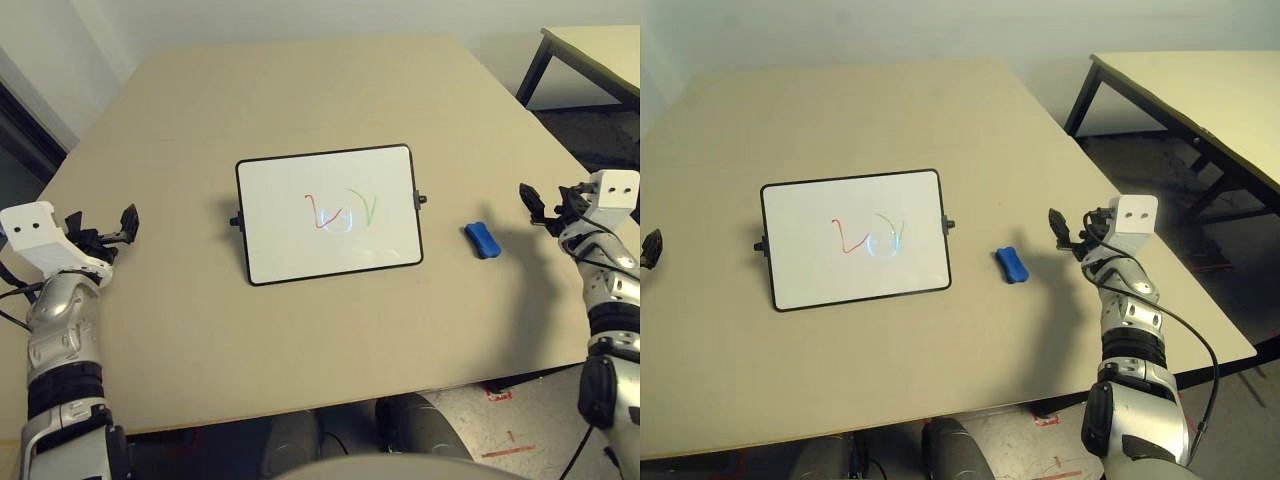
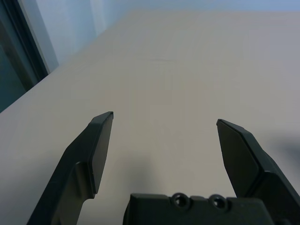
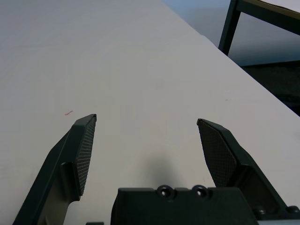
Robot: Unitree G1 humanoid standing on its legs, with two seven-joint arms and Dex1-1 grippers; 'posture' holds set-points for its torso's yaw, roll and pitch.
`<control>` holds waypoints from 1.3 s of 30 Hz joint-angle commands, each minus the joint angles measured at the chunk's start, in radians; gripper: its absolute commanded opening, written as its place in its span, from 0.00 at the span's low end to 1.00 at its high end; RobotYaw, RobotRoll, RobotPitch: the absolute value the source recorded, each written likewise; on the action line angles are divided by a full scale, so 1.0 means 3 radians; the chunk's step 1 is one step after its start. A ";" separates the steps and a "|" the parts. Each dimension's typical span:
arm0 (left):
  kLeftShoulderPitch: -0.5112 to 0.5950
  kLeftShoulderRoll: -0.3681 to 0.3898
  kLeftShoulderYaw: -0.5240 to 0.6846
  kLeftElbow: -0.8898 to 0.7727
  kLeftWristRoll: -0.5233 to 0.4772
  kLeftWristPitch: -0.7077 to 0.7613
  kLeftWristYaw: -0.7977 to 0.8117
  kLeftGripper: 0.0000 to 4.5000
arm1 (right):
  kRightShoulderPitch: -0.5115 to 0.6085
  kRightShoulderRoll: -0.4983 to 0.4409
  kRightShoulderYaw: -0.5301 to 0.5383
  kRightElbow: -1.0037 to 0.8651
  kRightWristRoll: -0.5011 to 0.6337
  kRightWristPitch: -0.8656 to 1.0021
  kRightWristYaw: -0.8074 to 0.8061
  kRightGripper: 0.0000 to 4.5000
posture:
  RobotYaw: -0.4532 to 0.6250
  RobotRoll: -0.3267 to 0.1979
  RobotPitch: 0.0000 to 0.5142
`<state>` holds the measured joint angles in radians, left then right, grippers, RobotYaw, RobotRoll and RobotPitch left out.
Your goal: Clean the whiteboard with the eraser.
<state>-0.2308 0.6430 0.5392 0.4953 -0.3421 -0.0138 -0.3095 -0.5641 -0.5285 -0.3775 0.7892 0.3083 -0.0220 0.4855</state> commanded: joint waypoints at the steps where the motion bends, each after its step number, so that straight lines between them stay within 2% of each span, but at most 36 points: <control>1: 0.0015 -0.0001 0.0063 0.0017 -0.0033 0.0048 0.0020 1.00 | 0.0094 0.0021 -0.0037 -0.0120 0.0062 0.0120 -0.0025 0.99 | 0.40 0.62 0.12; 6: -0.0187 0.0060 0.0042 0.0030 -0.0085 0.0040 -0.0044 1.00 | 0.0093 -0.0029 -0.0073 -0.0395 0.0151 0.0401 -0.0090 0.99 | 0.38 0.62 0.12; 9: -0.0438 0.0187 -0.0051 -0.0246 -0.0351 0.0477 -0.0399 1.00 | 0.0138 -0.0156 -0.0029 -0.0963 0.0185 0.1045 -0.0262 0.99 | 0.38 0.62 0.13; 13: -0.0514 0.0376 -0.0284 -0.0632 -0.0569 0.0965 -0.0975 1.00 | 0.0275 -0.0247 0.0044 -0.1773 0.0284 0.1913 -0.0401 0.99 | 0.39 0.62 0.15; 16: -0.0737 0.0530 -0.0447 -0.0979 -0.0801 0.1472 -0.1245 1.00 | 0.0330 -0.0255 0.0138 -0.2588 0.0486 0.2830 -0.0553 0.99 | 0.38 0.62 0.14; 18: -0.0772 0.0551 -0.0508 -0.1144 -0.0845 0.1599 -0.1328 1.00 | 0.0390 -0.0221 0.0191 -0.2974 0.0570 0.3226 -0.0623 0.99 | 0.38 0.62 0.12; 22: -0.0809 0.0430 -0.0666 -0.1525 -0.0963 0.1878 -0.1337 1.00 | 0.0444 -0.0177 0.0382 -0.3491 0.0657 0.3966 -0.0743 0.99 | 0.36 0.62 0.11; 26: -0.0710 0.0296 -0.0907 -0.1900 -0.0992 0.2063 -0.1370 1.00 | 0.0446 -0.0231 0.0723 -0.3588 0.0487 0.3991 -0.0723 0.99 | 0.35 0.62 0.11; 29: -0.0607 0.0306 -0.1119 -0.2064 -0.0897 0.2086 -0.1482 1.00 | 0.0415 -0.0250 0.0880 -0.3535 0.0416 0.3981 -0.0683 0.99 | 0.35 0.62 0.12; 34: -0.0489 0.0337 -0.1358 -0.2144 -0.0729 0.2030 -0.1632 1.00 | 0.0334 -0.0237 0.1044 -0.3333 0.0283 0.3893 -0.0644 0.99 | 0.35 0.62 0.13; 39: -0.0274 0.0418 -0.1521 -0.2346 -0.0738 0.2273 -0.1745 1.00 | 0.0290 -0.0199 0.1105 -0.3150 0.0183 0.3852 -0.0620 0.99 | 0.35 0.62 0.15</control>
<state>-0.3361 0.7535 0.1014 -0.1781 -0.5596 0.6316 -0.8185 -0.4773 -0.5925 -0.0560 -0.1721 0.3779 1.1403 0.2932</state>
